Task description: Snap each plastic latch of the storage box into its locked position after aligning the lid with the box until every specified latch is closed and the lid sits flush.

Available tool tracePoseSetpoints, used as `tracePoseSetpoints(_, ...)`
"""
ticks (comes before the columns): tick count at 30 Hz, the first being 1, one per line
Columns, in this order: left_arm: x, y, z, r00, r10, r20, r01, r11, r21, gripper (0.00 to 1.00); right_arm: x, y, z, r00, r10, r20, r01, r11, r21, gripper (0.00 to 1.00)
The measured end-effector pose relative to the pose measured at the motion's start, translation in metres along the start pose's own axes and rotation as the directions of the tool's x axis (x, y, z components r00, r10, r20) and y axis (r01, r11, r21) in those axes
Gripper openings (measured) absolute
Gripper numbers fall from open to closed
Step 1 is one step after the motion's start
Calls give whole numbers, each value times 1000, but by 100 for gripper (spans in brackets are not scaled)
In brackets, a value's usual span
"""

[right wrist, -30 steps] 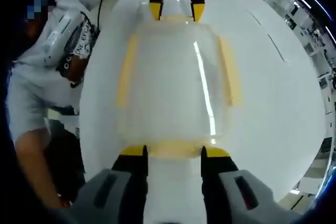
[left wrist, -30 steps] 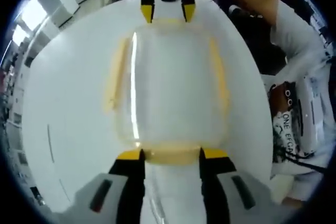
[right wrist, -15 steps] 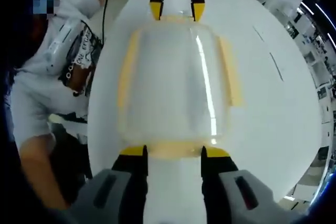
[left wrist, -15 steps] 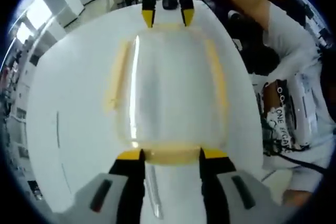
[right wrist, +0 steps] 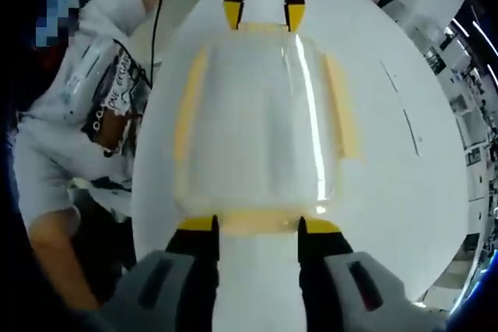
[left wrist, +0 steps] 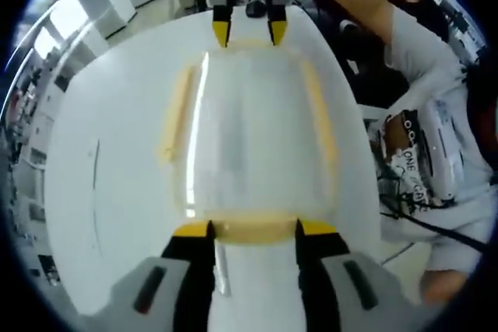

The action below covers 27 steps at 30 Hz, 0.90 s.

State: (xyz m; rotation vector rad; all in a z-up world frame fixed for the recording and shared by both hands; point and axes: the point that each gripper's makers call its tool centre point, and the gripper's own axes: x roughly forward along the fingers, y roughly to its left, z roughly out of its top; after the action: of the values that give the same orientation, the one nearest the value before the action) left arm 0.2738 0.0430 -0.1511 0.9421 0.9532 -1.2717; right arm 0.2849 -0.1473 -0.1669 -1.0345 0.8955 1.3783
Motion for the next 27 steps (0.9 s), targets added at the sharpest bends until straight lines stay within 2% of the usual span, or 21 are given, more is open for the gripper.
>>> tracePoseSetpoints(4, -8, -3, -21, 1000, -2, 1, 2, 1000, -26, 40, 3, 0, 19, 1000, 9, 6, -9, 1000, -14, 39)
tracePoseSetpoints(12, -16, -11, -49, 1000, -3, 0, 3, 999, -46, 40, 15, -1, 52, 999, 33, 9, -33, 999, -33, 39)
tracePoseSetpoints(16, -18, -12, -57, 1000, -1, 3, 2, 999, -47, 40, 18, 0, 58, 999, 34, 10, -33, 999, -35, 39)
tracePoseSetpoints(21, -23, -13, -76, 1000, 2, 5, -2, 998, -60, 40, 26, -1, 73, 999, 44, 17, -43, 998, -44, 39)
tracePoseSetpoints(27, -25, -16, -87, 1000, -2, -3, 2, 997, -81, 40, 37, -2, 86, 997, 71, 27, -70, 996, -61, 39)
